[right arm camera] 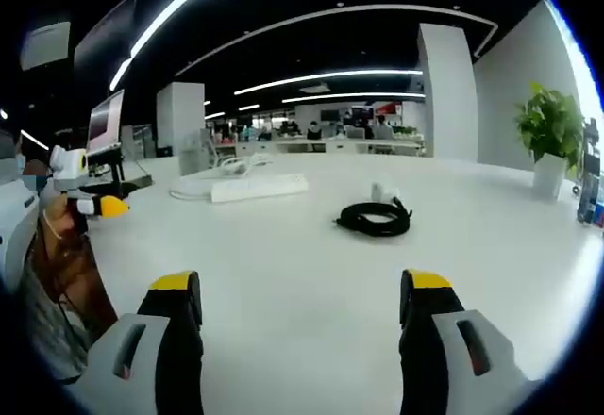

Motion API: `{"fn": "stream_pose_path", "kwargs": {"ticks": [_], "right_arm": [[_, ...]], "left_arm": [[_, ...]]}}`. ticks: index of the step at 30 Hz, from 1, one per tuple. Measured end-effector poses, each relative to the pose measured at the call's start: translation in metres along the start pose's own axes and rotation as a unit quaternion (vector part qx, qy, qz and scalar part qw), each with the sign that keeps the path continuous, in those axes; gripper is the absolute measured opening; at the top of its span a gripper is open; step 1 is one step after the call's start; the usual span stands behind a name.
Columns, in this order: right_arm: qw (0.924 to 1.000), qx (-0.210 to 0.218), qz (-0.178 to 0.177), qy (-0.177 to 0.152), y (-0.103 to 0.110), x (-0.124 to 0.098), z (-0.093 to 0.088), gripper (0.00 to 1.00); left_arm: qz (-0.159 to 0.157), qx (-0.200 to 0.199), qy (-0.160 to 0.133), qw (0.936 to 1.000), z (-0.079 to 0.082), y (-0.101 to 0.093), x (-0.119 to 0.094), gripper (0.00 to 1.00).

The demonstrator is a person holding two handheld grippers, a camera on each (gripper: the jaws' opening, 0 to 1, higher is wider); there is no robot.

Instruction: Straighten the power strip on the desk, plug the charger into it

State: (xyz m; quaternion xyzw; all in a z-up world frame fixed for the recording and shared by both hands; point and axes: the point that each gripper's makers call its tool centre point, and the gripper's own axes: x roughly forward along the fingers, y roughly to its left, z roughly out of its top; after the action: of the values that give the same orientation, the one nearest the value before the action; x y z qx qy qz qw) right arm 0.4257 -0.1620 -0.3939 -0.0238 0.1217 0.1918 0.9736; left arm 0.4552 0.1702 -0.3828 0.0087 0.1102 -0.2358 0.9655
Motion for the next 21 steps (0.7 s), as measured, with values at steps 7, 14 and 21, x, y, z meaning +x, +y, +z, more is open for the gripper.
{"fn": "stream_pose_path", "kwargs": {"ticks": [7,14,21], "right_arm": [[1.0,-0.001,0.001,-0.001,0.0019,-0.0003,0.0004,0.86],[1.0,0.0,0.003,-0.006,0.0029,0.0003,0.0022,0.86],[0.9999,0.001,0.006,-0.009,0.0039,0.0019,0.0038,0.86]], "left_arm": [[0.001,0.0,0.001,1.0,-0.0007,-0.0002,-0.0004,0.96],[0.001,-0.001,-0.001,1.0,0.0003,-0.0002,-0.0007,0.95],[-0.001,-0.004,0.001,1.0,-0.0009,-0.001,0.0004,0.95]]}}
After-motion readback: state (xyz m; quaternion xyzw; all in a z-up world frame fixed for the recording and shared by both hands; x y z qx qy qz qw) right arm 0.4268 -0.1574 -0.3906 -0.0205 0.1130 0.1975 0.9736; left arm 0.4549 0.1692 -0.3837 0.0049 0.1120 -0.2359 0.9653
